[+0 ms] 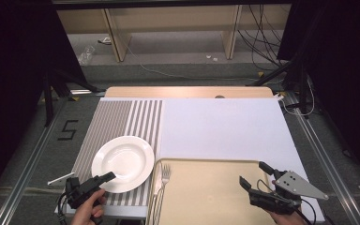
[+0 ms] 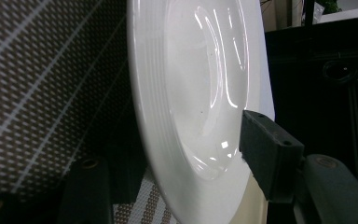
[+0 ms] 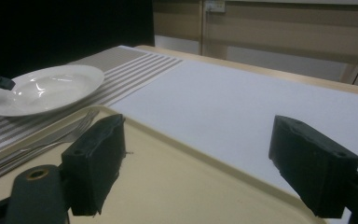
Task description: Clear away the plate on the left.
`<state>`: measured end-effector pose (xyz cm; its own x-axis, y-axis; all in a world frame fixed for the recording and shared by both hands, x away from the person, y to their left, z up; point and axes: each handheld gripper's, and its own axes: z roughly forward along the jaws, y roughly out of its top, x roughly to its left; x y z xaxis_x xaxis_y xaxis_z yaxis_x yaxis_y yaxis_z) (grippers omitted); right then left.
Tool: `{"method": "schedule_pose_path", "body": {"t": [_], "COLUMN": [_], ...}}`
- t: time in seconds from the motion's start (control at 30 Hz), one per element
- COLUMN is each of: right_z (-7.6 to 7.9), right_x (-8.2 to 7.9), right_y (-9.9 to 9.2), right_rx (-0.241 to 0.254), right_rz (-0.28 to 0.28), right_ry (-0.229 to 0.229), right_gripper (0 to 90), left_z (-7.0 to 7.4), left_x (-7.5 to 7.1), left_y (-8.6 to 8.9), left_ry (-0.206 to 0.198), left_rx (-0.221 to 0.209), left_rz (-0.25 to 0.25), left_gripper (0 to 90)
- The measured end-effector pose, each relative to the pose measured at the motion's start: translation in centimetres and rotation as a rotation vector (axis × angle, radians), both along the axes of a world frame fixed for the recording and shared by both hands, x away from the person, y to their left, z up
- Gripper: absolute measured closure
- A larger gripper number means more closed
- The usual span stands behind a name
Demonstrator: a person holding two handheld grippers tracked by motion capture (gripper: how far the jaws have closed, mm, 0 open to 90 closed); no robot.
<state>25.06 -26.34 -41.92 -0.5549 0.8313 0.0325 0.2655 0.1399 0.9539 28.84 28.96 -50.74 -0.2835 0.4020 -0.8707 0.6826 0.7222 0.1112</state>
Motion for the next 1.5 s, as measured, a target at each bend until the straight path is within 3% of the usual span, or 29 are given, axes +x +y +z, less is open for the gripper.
{"method": "schedule_pose_path", "body": {"t": [0.17, 0.3, 1.03, 1.5], "right_z": [0.0, 0.0, 0.1, 0.1], "right_x": [0.0, 0.0, -0.1, -0.1], "right_y": [0.0, 0.0, 0.1, 0.1], "right_rx": [-0.001, -0.001, -0.001, 0.001], "right_rz": [0.001, 0.001, 0.014, 0.015], "right_ry": [0.001, 0.002, -0.010, -0.011], "right_gripper": [19.4, 19.6, 19.7, 19.8], "left_z": [-0.2, -0.6, -1.5, -1.8], "left_x": [0.1, 0.0, 0.3, 0.2], "left_y": [-0.3, -0.3, -0.5, -0.4], "left_ry": [0.002, 0.009, 0.065, 0.079], "left_rx": [-0.013, -0.049, -0.081, -0.128], "left_rz": [0.007, 0.025, 0.066, 0.081], "left_gripper": [48.0, 52.3, 72.6, 76.8]}}
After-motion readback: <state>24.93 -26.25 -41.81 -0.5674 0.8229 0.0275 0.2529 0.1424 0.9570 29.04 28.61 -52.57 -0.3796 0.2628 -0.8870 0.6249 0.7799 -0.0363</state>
